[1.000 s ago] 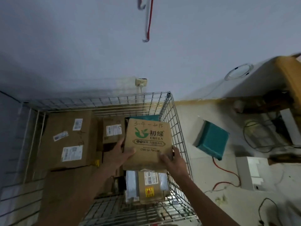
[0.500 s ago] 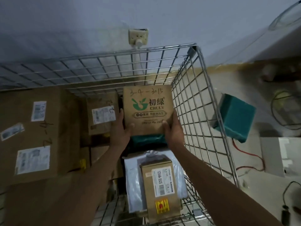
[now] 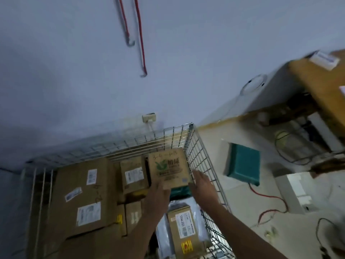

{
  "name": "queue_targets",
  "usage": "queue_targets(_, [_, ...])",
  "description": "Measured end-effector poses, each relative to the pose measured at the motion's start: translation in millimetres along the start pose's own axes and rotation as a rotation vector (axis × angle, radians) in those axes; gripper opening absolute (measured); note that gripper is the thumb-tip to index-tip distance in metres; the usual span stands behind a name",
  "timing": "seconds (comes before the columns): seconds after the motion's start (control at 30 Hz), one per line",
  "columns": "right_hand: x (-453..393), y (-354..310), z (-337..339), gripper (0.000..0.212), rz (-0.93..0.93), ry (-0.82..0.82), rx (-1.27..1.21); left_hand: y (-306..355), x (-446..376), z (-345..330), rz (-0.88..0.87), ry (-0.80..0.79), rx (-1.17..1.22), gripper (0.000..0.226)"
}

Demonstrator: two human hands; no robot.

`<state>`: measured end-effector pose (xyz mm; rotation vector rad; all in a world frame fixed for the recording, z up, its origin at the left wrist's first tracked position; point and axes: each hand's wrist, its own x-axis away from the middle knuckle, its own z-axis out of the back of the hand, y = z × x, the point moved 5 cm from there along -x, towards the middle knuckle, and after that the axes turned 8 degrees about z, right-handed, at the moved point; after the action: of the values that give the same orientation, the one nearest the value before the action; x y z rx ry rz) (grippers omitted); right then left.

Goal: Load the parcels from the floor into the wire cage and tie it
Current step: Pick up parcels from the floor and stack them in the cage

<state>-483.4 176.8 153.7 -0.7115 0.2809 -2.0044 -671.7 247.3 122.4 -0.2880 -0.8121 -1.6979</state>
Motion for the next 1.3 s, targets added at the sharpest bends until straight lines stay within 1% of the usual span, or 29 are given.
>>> queue_targets(0.03, [35,-4,26,0.049,0.022,-0.007,0.066,21,31,7,-0.061,-0.102,-0.088,0.063])
queue_targets(0.1, [104,7,74,0.050,0.002,-0.026,0.169,58,84,7,-0.253,-0.272,-0.304,0.082])
queue_targets(0.13, [133,22,96,0.050,-0.060,-0.028,0.198,76,105,3,-0.361,-0.312,-0.390,0.086])
queue_targets(0.17, [163,41,114,0.051,-0.139,-0.004,0.200,100,128,2,-0.468,-0.325,-0.429,0.084])
queue_targets(0.2, [192,64,131,0.051,-0.219,0.006,0.197,125,146,-7,-0.564,-0.273,-0.443,0.084])
queue_targets(0.23, [214,84,150,0.050,-0.288,0.019,0.182,148,158,-12,-0.558,-0.220,-0.385,0.092])
queue_targets(0.3, [241,125,180,0.047,-0.358,0.057,0.162,206,171,-24,-0.595,-0.173,-0.425,0.109])
queue_targets(0.33, [252,147,192,0.046,-0.382,0.074,0.143,233,179,-33,-0.606,-0.187,-0.440,0.110])
queue_targets(0.37, [262,170,201,0.045,-0.406,0.071,0.131,259,192,-38,-0.595,-0.237,-0.432,0.100])
queue_targets(0.4, [271,189,208,0.045,-0.429,0.059,0.118,279,202,-46,-0.593,-0.240,-0.446,0.084])
queue_targets(0.43, [279,209,212,0.046,-0.448,0.051,0.106,294,211,-58,-0.565,-0.235,-0.454,0.072])
queue_targets(0.47, [285,227,215,0.047,-0.450,0.045,0.093,309,216,-70,-0.561,-0.211,-0.468,0.068])
queue_targets(0.6, [298,290,232,0.051,-0.374,-0.001,0.062,355,242,-122,-0.525,-0.257,-0.535,0.062])
queue_targets(0.63, [298,309,237,0.051,-0.370,-0.002,0.059,362,242,-136,-0.515,-0.280,-0.571,0.060])
queue_targets(0.7, [302,341,246,0.050,-0.379,-0.033,0.057,367,244,-158,-0.414,-0.348,-0.556,0.061])
queue_targets(0.73, [306,354,250,0.049,-0.392,-0.044,0.038,370,243,-168,-0.395,-0.376,-0.544,0.062])
queue_targets(0.8, [307,381,255,0.047,-0.404,-0.037,-0.003,381,241,-183,-0.378,-0.383,-0.559,0.062])
queue_targets(0.87, [303,405,257,0.046,-0.432,-0.049,-0.052,397,238,-190,-0.353,-0.377,-0.570,0.066])
queue_targets(0.93, [297,425,251,0.049,-0.464,-0.075,-0.111,413,235,-192,-0.346,-0.349,-0.606,0.070])
queue_targets(1.0, [284,440,238,0.054,-0.504,-0.143,-0.172,426,223,-196,-0.378,-0.309,-0.643,0.065])
queue_targets(1.1, [260,455,226,0.056,-0.525,-0.295,-0.212,446,207,-201,-0.424,-0.330,-0.695,0.053])
queue_targets(1.2, [223,462,239,0.053,-0.528,-0.345,-0.263,465,169,-213,-0.456,-0.362,-0.778,0.051])
queue_targets(1.27, [187,472,252,0.061,-0.485,-0.383,-0.253,485,130,-216,-0.437,-0.333,-0.777,0.048])
queue_targets(1.3, [167,481,256,0.066,-0.470,-0.411,-0.256,494,105,-223,-0.428,-0.356,-0.795,0.046])
